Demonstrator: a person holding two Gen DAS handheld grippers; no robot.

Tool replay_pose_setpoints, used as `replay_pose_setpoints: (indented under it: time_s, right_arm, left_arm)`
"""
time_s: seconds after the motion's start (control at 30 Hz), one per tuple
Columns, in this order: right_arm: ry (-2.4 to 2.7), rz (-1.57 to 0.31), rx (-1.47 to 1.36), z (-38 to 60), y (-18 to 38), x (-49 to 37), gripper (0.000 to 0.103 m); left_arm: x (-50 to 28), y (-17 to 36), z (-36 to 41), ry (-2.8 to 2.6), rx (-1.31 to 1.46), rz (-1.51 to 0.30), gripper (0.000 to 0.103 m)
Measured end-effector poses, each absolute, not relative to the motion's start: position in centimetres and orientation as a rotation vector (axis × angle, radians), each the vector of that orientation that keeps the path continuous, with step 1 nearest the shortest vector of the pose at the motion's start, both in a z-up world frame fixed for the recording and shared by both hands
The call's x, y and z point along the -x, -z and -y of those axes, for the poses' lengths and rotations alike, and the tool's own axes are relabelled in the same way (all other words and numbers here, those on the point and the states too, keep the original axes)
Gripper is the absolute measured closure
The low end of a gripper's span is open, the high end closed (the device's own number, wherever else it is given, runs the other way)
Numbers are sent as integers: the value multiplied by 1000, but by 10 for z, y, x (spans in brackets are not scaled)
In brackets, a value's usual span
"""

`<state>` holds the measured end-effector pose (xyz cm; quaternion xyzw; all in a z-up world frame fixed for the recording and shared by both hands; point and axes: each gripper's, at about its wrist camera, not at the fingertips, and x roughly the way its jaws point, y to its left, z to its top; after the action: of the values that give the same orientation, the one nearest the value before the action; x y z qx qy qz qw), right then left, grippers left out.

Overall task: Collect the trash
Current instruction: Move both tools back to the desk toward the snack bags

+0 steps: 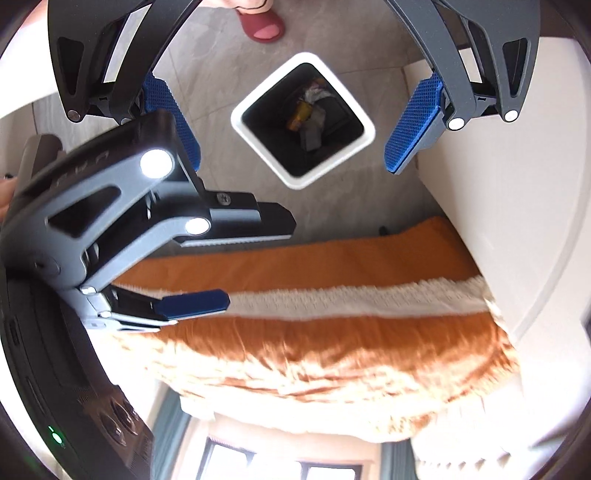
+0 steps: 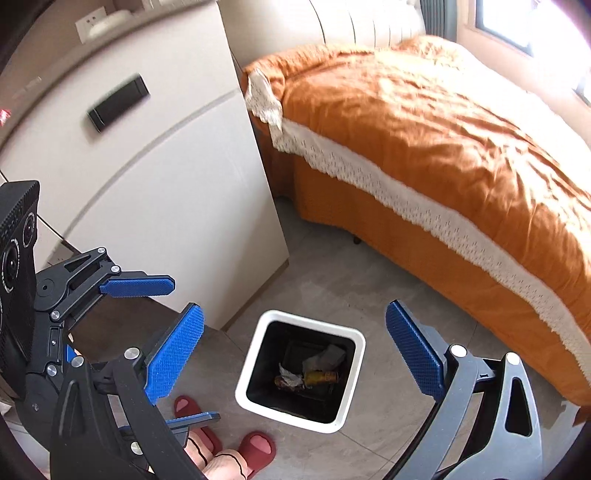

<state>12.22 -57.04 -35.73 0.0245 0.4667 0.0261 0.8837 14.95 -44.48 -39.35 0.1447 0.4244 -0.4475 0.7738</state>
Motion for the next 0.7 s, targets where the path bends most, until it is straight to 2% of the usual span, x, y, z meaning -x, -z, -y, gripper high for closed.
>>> replay_pose_setpoints:
  time_s: [0.3, 0.7]
  right_arm:
    - [-102, -827, -9, 533, 246, -114, 5]
    - [-170, -699, 29, 478, 157, -108, 5]
  left_arm:
    - [-148, 278, 408, 872, -242, -790, 5]
    - [-138, 190, 348, 760, -199, -682, 5]
